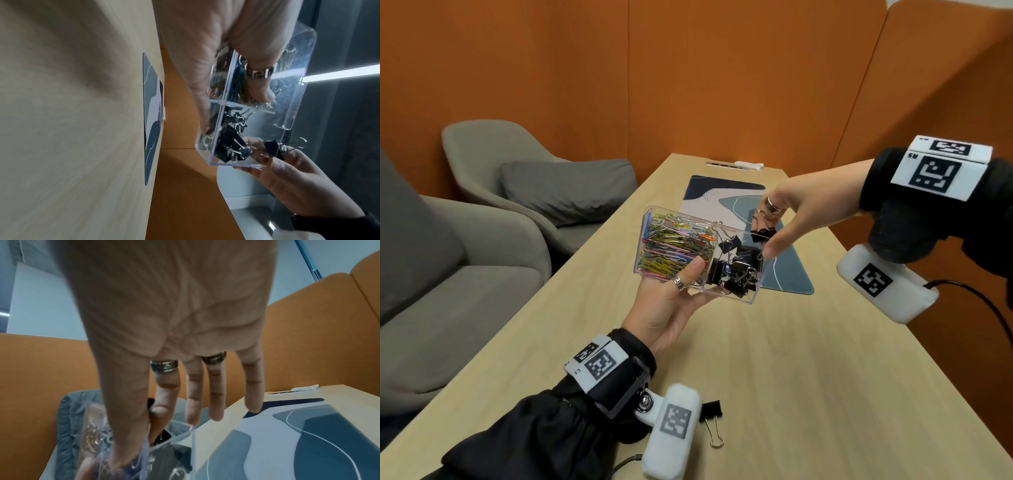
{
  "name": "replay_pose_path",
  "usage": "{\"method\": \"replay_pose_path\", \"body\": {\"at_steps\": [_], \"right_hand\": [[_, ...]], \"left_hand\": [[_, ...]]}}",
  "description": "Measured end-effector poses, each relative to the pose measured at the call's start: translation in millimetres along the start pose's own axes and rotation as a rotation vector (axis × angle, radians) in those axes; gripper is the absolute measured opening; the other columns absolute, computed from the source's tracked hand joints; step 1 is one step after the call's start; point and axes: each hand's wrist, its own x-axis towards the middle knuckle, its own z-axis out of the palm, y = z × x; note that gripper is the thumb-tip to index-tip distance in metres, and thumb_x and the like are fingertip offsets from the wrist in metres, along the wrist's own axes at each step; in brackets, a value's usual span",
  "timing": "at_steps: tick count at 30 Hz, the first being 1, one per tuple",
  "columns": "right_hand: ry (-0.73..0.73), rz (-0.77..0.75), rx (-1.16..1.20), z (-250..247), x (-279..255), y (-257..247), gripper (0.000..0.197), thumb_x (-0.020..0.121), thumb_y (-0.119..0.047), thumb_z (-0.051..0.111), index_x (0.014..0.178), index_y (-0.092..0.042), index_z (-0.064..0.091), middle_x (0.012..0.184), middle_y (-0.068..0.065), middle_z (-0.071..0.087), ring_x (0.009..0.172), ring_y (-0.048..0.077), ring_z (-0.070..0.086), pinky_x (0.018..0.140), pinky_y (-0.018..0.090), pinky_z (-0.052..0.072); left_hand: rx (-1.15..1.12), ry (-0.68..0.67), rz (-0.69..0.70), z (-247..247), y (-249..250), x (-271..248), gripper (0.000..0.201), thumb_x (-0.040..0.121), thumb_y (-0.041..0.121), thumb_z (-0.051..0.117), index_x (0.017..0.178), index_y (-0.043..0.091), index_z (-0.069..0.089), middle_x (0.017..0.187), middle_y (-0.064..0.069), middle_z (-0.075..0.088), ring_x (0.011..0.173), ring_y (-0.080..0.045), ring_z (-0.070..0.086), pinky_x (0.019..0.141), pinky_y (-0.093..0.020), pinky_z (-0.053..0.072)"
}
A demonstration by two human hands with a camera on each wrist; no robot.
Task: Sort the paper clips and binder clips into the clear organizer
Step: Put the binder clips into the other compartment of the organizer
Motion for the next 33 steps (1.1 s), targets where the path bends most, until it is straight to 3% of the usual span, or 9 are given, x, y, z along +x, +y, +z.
{"method": "replay_pose_path", "body": {"at_steps": [3, 5, 10, 15, 18, 20, 25, 29, 33], "right_hand": [[-0.005, -0.019, 0.046, -2, -2, 2, 0.039, 0.069, -0.05, 0.072, 0.096, -0.023, 0.064, 0.099, -0.005, 0.068, 0.097, 0.019, 0.06, 0.091, 0.032, 0.046], [-0.006, -0.047, 0.063, -3, -2, 3, 0.03, 0.067, -0.049, 0.074, 0.083, -0.024, 0.067, 0.093, 0.0, 0.07, 0.089, 0.019, 0.059, 0.086, 0.031, 0.046], [-0.031, -0.1, 0.12, -5, 2, 3, 0.023, 0.063, -0.045, 0.075, 0.07, -0.024, 0.068, 0.057, -0.014, 0.059, 0.055, -0.001, 0.048, 0.056, 0.011, 0.042], [0.026, -0.107, 0.243, -14, -3, 11, 0.028, 0.057, -0.043, 0.074, 0.072, -0.019, 0.069, 0.07, -0.002, 0.064, 0.066, 0.008, 0.056, 0.064, 0.016, 0.05], [0.211, -0.13, 0.32, -20, -2, 10, 0.033, 0.058, -0.043, 0.073, 0.076, -0.015, 0.07, 0.069, -0.001, 0.065, 0.064, 0.008, 0.055, 0.06, 0.012, 0.05], [0.33, -0.157, 0.372, -21, 5, 4, 0.039, 0.06, -0.042, 0.074, 0.081, -0.009, 0.07, 0.071, 0.002, 0.066, 0.064, 0.008, 0.056, 0.065, 0.019, 0.051], [0.42, -0.246, 0.347, -10, 27, -25, 0.02, 0.079, -0.027, 0.072, 0.087, -0.009, 0.071, 0.071, -0.002, 0.065, 0.059, 0.002, 0.055, 0.064, 0.018, 0.052], [0.515, -0.28, 0.311, 0, 38, -37, 0.012, 0.077, -0.024, 0.076, 0.079, -0.014, 0.071, 0.068, -0.008, 0.067, 0.061, 0.004, 0.059, 0.067, 0.019, 0.052], [0.483, -0.31, 0.266, 4, 40, -37, 0.012, 0.079, -0.027, 0.074, 0.081, -0.014, 0.073, 0.065, -0.017, 0.062, 0.054, -0.008, 0.053, 0.06, 0.007, 0.044]], "left_hand": [[0.008, 0.01, -0.003, 0, 0, 0, 0.054, 0.076, 0.001, 0.063, 0.128, 0.009, 0.048, 0.117, -0.011, 0.066, 0.102, -0.026, 0.065, 0.081, -0.052, 0.054], [0.012, 0.012, -0.004, 0, 0, 0, 0.055, 0.078, 0.0, 0.065, 0.129, 0.008, 0.047, 0.118, -0.012, 0.065, 0.103, -0.027, 0.065, 0.084, -0.055, 0.052], [0.008, 0.013, -0.002, 0, 1, -1, 0.049, 0.078, 0.001, 0.063, 0.125, 0.009, 0.051, 0.119, -0.013, 0.064, 0.102, -0.027, 0.064, 0.084, -0.055, 0.052], [-0.011, -0.004, 0.0, -1, 1, -1, 0.048, 0.077, 0.002, 0.06, 0.123, 0.011, 0.053, 0.116, -0.01, 0.066, 0.103, -0.027, 0.064, 0.084, -0.054, 0.052], [-0.009, -0.014, -0.003, 0, 0, 0, 0.047, 0.074, 0.003, 0.061, 0.119, 0.013, 0.055, 0.114, -0.009, 0.067, 0.102, -0.026, 0.064, 0.083, -0.054, 0.053], [-0.007, -0.026, -0.007, 1, 1, -1, 0.05, 0.07, 0.001, 0.072, 0.116, 0.014, 0.057, 0.114, -0.01, 0.066, 0.103, -0.028, 0.062, 0.079, -0.053, 0.055], [-0.028, -0.058, -0.022, 2, 6, -2, 0.084, 0.05, 0.018, 0.092, 0.124, 0.012, 0.053, 0.122, -0.014, 0.063, 0.106, -0.031, 0.062, 0.074, -0.048, 0.055], [-0.036, -0.085, -0.018, 2, 10, -3, 0.084, 0.049, 0.02, 0.092, 0.124, 0.013, 0.053, 0.123, -0.013, 0.063, 0.106, -0.03, 0.063, 0.076, -0.049, 0.055], [-0.03, -0.092, -0.02, 1, 12, -3, 0.08, 0.049, 0.022, 0.092, 0.12, 0.014, 0.057, 0.123, -0.012, 0.063, 0.107, -0.028, 0.063, 0.077, -0.048, 0.056]]}}
